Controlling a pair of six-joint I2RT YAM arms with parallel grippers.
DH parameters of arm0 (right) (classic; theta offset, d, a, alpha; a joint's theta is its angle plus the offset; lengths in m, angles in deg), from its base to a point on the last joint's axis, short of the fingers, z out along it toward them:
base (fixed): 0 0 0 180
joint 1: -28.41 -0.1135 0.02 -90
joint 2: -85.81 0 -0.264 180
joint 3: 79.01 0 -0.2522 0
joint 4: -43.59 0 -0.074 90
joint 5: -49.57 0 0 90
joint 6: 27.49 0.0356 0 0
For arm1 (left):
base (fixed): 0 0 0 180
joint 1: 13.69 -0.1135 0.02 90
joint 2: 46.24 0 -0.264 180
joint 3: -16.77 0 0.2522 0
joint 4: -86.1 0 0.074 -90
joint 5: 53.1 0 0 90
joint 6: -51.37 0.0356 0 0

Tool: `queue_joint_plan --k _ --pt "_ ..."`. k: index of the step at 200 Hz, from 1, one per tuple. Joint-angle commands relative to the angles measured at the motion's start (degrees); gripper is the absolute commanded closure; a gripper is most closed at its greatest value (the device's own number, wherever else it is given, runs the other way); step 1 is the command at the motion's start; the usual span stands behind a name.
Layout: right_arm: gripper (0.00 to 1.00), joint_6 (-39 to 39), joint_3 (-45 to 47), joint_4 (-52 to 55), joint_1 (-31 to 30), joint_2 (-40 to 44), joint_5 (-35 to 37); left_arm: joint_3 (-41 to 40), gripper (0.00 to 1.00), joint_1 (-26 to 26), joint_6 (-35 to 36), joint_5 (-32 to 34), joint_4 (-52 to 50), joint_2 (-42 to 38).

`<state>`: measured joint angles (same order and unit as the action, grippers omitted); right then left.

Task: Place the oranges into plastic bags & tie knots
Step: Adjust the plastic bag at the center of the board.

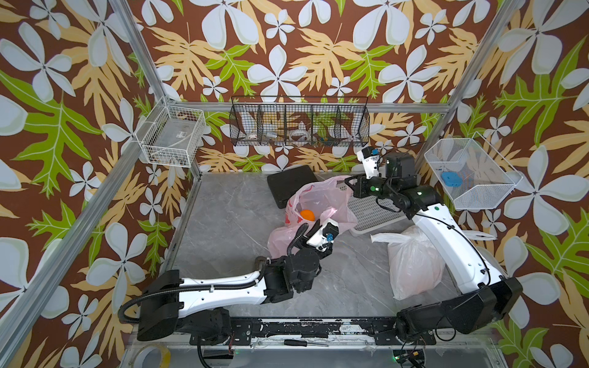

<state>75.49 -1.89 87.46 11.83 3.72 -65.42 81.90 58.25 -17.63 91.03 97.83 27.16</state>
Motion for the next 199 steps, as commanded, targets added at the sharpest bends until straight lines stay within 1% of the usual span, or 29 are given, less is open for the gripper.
queue_joint_plan --k 1,16,36,47,57,69,78,85,90,100,108,115,121,127,139,150,158,167,175,179,188,199 --pt "1.00 -0.7 -2.3 3.8 -0.2 1.6 1.5 2.1 1.00 -3.1 -12.3 -16.4 -12.3 -5.7" --pt "1.00 -0.6 -3.9 7.3 -0.3 3.0 2.3 2.5 1.00 -8.0 -17.7 -29.2 -15.8 -10.5" --pt "1.00 0.1 -6.3 12.0 -1.9 5.1 4.1 2.4 1.00 -17.2 -23.2 -47.3 -17.2 -14.9" --pt "1.00 0.4 -8.2 14.4 -3.4 5.9 4.9 2.6 1.00 -20.9 -24.7 -53.6 -17.4 -16.3" --pt "1.00 1.3 -10.4 17.3 -4.5 6.3 5.1 2.3 1.00 -23.8 -24.6 -60.3 -16.5 -17.1" --pt "1.00 3.0 -13.1 20.6 -5.6 6.6 5.1 2.7 1.00 -26.6 -24.7 -64.7 -15.7 -17.5" --pt "0.99 5.2 -15.0 23.2 -6.0 6.7 5.1 3.1 1.00 -29.3 -23.8 -72.0 -15.3 -17.1" --pt "0.99 6.2 -15.4 24.3 -6.2 7.0 4.6 3.7 1.00 -31.2 -24.2 -74.3 -15.3 -16.7" --pt "0.99 6.9 -15.4 24.7 -6.7 7.3 4.5 4.1 1.00 -32.7 -24.5 -76.5 -15.1 -16.3" --pt "0.99 7.8 -14.3 24.5 -7.4 8.2 4.4 4.5 1.00 -36.1 -24.0 -83.6 -14.7 -15.5" --pt "0.99 8.4 -12.2 22.9 -8.3 9.0 4.2 4.2 1.00 -39.0 -24.6 -87.0 -13.4 -14.9" --pt "0.98 8.4 -9.8 20.7 -9.0 9.7 3.0 3.8 1.00 -41.6 -25.3 -91.3 -11.8 -14.0" --pt "0.97 8.3 -7.5 18.7 -9.0 10.1 1.3 3.7 1.00 -43.6 -24.7 -96.8 -11.1 -13.0" --pt "0.95 7.9 -5.4 16.5 -9.0 10.2 -0.2 3.7 1.00 -45.5 -24.4 -100.2 -10.7 -12.1" --pt "0.88 6.5 -1.4 12.2 -9.1 10.2 -2.3 3.6 1.00 -47.7 -22.6 -105.2 -11.0 -10.2" --pt "0.77 4.0 0.8 9.3 -9.0 9.6 -3.4 3.6 1.00 -49.3 -20.9 -106.1 -12.2 -9.0" --pt "0.67 1.3 2.0 6.9 -9.1 9.6 -3.4 4.1 1.00 -50.4 -19.3 -107.7 -13.7 -8.2" --pt "0.51 -1.3 3.3 3.6 -9.0 10.3 -1.3 5.0 1.00 -51.6 -17.1 -109.1 -15.8 -7.4" --pt "0.38 -4.6 4.6 -0.1 -9.0 11.6 -0.9 5.9 1.00 -52.4 -15.4 -109.4 -17.6 -6.8" --pt "0.35 -6.1 5.2 -1.9 -9.0 12.5 -0.3 6.4 1.00 -52.8 -14.4 -109.8 -18.7 -6.6" --pt "0.34 -9.2 5.9 -4.7 -9.0 14.2 1.3 7.3 1.00 -53.6 -12.8 -109.8 -20.0 -6.1" --pt "0.23 -14.3 4.9 -4.3 -9.1 15.7 1.9 8.1 1.00 -54.6 -11.0 -110.1 -21.1 -5.6"
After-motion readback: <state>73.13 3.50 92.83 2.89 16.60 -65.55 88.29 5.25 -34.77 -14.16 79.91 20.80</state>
